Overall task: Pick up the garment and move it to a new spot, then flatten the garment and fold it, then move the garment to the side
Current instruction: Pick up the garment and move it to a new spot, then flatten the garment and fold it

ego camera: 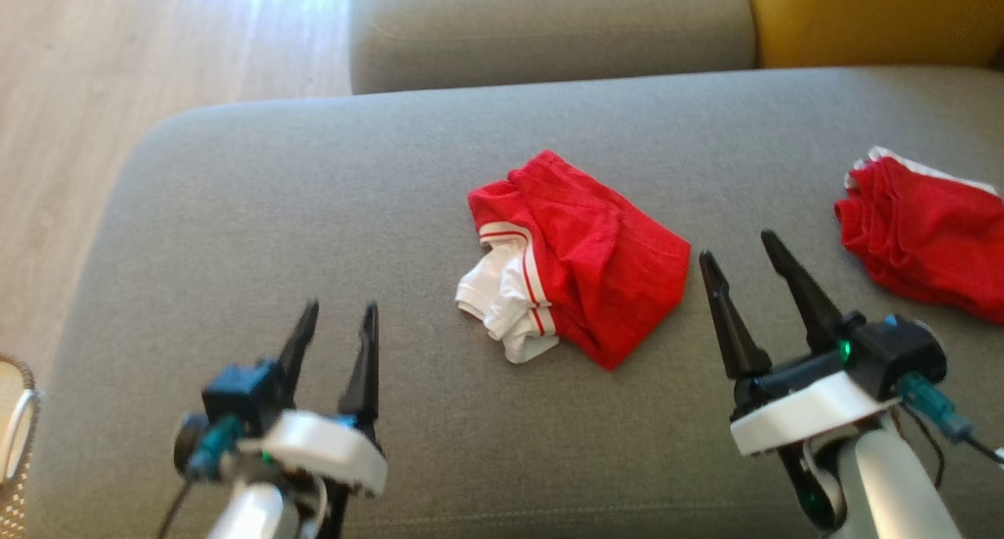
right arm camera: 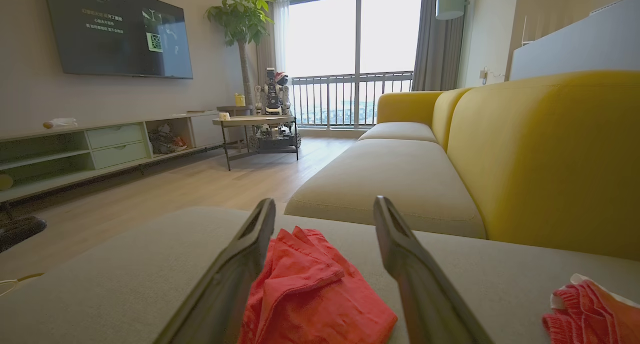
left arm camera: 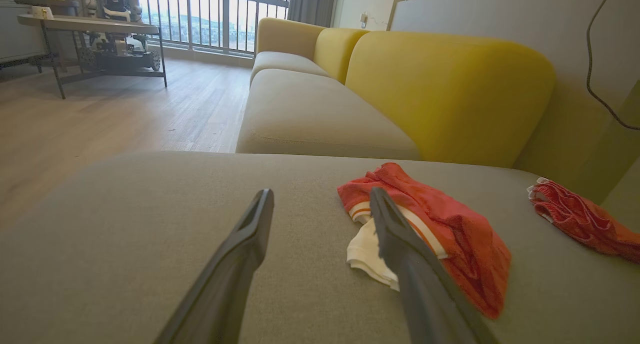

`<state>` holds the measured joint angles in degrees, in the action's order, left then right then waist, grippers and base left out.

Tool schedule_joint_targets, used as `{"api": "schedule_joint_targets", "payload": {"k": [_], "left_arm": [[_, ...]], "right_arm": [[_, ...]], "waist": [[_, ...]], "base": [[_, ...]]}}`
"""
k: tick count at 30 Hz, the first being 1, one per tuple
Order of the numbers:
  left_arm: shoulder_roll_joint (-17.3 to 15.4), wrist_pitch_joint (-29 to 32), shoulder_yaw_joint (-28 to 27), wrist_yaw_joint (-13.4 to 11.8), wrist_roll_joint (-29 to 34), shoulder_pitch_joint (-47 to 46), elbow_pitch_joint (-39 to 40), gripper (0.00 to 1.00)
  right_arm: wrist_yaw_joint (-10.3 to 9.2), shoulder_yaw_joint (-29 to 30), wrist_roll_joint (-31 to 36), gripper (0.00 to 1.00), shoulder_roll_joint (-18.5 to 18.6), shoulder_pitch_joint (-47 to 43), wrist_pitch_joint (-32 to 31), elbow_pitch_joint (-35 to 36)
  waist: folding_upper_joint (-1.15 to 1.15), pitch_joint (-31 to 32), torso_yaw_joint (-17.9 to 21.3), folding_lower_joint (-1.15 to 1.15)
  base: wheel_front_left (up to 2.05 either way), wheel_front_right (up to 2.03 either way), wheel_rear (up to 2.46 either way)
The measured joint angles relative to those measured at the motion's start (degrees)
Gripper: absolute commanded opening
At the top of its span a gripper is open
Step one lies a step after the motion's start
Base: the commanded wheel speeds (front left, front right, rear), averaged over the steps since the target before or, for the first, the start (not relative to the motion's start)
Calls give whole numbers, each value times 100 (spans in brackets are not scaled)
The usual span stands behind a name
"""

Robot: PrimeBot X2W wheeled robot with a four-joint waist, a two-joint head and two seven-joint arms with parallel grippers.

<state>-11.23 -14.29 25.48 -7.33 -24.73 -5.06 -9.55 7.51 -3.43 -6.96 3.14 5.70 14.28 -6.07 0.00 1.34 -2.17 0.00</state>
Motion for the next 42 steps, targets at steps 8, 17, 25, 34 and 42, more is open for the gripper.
{"api": "schedule_joint_targets", "payload": {"k": [8,17,25,34,42], "left_arm": [[260,-1,-403,-75,492,666,502,100],[511,-1,-862,201,879,1032,684,100],[669,-1,-1089,435,1060,1046,664,100],[775,-1,-1089,593,1149,1054,568,100],[800,-1,-949,528,1159,899,544,100]], "right_arm": [[0,13,-137,100,-10,-305,1,-131],[0,7,-168,100,-11,-308,2,-154],[0,24,-215,100,-11,-309,3,-166],[0,-86,-803,100,-14,-300,-183,-470],[0,-463,-546,100,-29,438,-781,-1379]], "waist": [[0,171,-141,0],[0,167,-86,0],[0,161,-105,0],[0,35,-259,0],[0,-345,-605,1]], "base": [[0,0,0],[0,0,0],[0,0,0],[0,0,0],[0,0,0]]}}
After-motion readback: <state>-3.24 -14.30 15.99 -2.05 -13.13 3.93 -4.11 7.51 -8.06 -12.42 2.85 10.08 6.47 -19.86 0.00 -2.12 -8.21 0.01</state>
